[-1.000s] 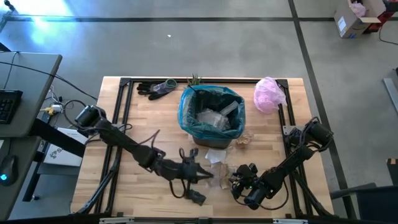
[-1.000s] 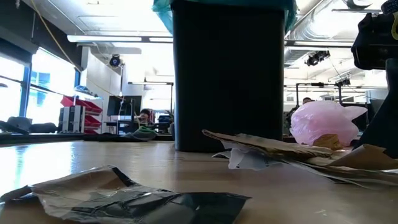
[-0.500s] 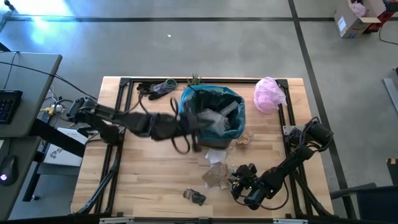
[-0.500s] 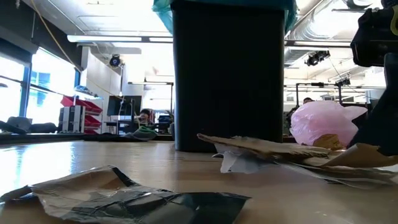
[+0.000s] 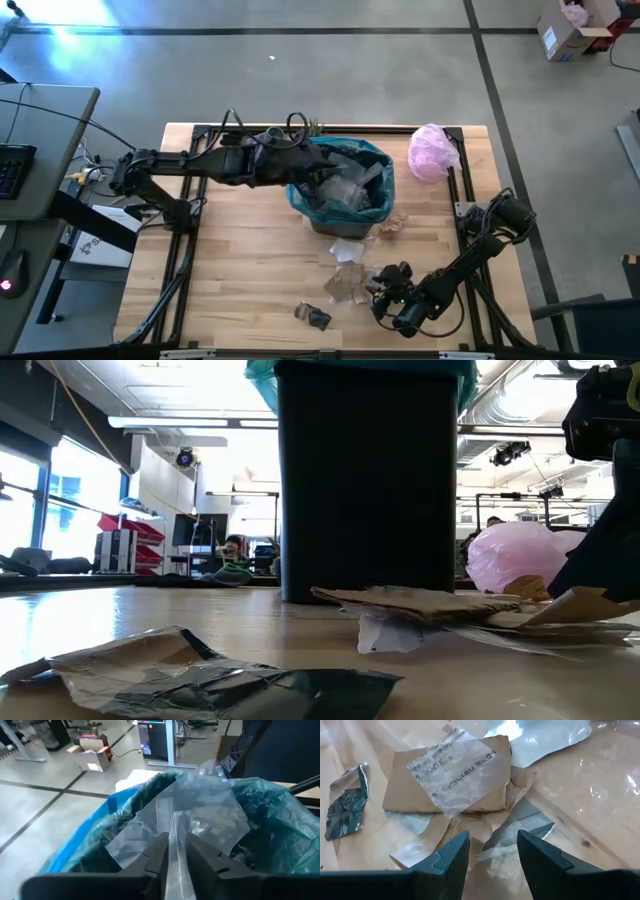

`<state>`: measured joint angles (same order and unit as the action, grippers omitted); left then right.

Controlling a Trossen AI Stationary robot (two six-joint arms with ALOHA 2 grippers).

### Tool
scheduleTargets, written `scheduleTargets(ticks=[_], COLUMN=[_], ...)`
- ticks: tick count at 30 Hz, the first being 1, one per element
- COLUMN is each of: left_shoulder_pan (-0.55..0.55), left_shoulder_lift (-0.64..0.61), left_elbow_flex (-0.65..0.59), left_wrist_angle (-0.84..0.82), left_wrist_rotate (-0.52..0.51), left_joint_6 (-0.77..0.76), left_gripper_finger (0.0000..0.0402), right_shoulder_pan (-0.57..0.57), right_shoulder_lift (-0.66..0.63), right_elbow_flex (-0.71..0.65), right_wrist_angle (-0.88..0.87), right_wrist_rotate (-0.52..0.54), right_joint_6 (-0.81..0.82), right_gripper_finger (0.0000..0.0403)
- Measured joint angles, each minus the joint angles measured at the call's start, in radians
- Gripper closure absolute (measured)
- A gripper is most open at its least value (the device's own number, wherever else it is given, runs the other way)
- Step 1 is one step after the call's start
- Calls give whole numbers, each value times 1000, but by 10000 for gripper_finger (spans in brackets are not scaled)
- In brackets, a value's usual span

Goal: Place trash/remove bag and relplace
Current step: Put the transparent plastic into the trash bin

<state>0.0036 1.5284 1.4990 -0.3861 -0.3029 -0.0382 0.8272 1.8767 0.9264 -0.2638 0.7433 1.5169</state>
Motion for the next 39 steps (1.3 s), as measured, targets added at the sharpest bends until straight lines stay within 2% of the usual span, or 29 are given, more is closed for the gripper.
scheduleTargets(ticks=[7, 12, 19, 22, 27, 33, 39], left_shoulder_pan=[-5, -26, -92, -136, -240, -381, -505], left_shoulder_lift=[0, -4, -11, -11, -11, -3, 54], left_elbow_flex=[0, 0, 0, 0, 0, 0, 0], left_wrist_angle=[2, 42, 140, 146, 111, 42, 2], left_wrist_rotate=[6, 19, 119, 141, 142, 135, 95], left_joint_6=[-3, -2, 15, 36, 82, 101, 84], left_gripper_finger=[278, 253, 249, 249, 249, 252, 258], right_shoulder_pan=[0, 11, 39, 49, 51, 37, -1], right_shoulder_lift=[0, 0, 0, 0, 0, 0, 0], right_elbow_flex=[0, 2, 2, 2, 2, 2, 2], right_wrist_angle=[0, 1, 14, 108, 286, 294, 329], right_wrist_rotate=[24, 58, 166, 194, 139, 130, 114], right_joint_6=[0, 0, -8, -126, -377, -431, -578], right_gripper_finger=[247, 247, 247, 247, 247, 247, 247])
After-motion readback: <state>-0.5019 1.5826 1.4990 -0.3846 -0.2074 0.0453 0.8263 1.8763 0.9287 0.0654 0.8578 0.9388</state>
